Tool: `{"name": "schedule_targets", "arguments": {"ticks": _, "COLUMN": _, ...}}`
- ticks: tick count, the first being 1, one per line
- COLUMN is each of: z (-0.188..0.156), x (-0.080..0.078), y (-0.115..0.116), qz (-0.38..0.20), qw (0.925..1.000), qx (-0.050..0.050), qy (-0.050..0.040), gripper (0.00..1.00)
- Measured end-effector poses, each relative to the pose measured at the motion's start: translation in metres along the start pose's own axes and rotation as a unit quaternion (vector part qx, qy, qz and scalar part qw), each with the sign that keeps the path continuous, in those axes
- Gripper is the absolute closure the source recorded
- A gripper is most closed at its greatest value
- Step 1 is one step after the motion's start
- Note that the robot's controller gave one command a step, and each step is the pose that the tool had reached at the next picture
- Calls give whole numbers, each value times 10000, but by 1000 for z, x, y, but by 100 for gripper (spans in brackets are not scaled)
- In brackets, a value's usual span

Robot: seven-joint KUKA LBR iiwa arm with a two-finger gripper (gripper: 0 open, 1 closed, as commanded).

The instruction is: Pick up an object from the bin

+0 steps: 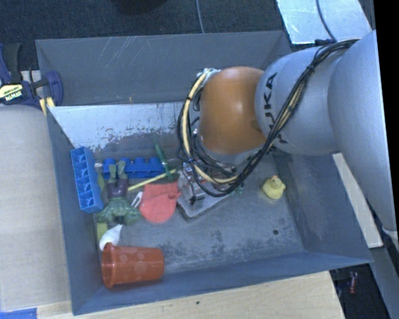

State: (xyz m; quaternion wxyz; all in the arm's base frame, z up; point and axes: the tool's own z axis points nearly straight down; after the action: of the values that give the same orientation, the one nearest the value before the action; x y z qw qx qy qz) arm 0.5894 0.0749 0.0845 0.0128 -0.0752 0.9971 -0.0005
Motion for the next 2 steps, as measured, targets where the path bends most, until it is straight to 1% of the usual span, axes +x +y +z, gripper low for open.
{"name": "schedule_targets", "arguments": {"ticks": 1, "z": -61, "x": -10, "y": -2, "qz": -148, "qw": 9999, "qx": -11, "qy": -13, "gripper": 100}}
{"name": "schedule_targets", "arguments": {"ticks": 2, "z": -61, "x": -12, "y": 19, "qz": 411, "qw": 9992, "qx": -11, "qy": -14, "gripper": 100}}
